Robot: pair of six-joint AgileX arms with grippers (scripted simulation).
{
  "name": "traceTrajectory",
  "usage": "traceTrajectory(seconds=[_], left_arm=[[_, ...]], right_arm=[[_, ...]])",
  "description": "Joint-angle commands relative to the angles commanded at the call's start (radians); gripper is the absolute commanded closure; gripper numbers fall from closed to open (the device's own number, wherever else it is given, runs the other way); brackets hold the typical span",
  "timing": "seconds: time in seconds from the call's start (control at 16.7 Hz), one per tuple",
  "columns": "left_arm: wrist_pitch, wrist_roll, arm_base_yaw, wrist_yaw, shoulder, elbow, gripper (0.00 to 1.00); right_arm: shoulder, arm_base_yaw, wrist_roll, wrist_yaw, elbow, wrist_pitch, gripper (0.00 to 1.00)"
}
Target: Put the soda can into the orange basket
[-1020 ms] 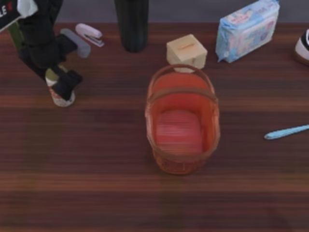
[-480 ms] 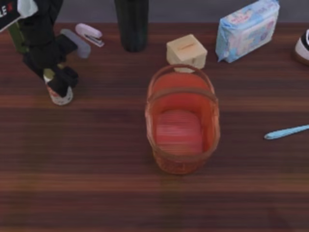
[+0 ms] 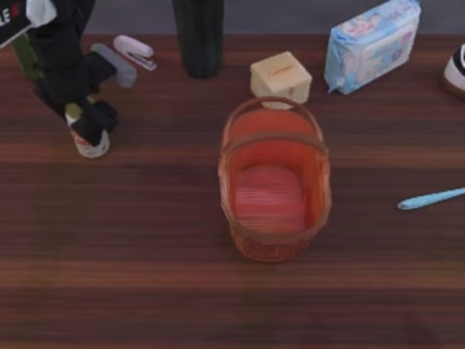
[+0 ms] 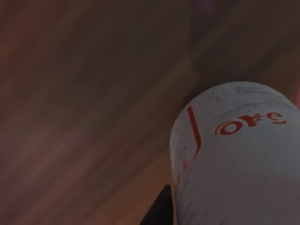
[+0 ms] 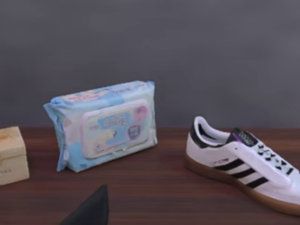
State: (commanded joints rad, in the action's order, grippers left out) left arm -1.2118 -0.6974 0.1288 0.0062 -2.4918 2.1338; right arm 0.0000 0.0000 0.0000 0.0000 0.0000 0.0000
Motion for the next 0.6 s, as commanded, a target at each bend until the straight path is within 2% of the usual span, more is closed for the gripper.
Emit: traceTrajectory(seconds=[0.18,0.3,0.42,0.6], left_arm=[[0.01,0.002,0.002,0.007,0.002,-0.005,1.0],[0.062,0.02,0.008,0.046,0.01,-0.028,1.0],[0.158,0.053,0.019,0.112,0.026,-0.069,1.0],[0.376,0.125,0.041,0.253,0.064,-0.155,1.0]], right_arm=[[0.0,0.0,0.0,0.0,0.0,0.0,0.0],[0.0,0.0,0.0,0.0,0.0,0.0,0.0],[0.0,0.0,0.0,0.0,0.0,0.0,0.0],[0.0,0.0,0.0,0.0,0.0,0.0,0.0]])
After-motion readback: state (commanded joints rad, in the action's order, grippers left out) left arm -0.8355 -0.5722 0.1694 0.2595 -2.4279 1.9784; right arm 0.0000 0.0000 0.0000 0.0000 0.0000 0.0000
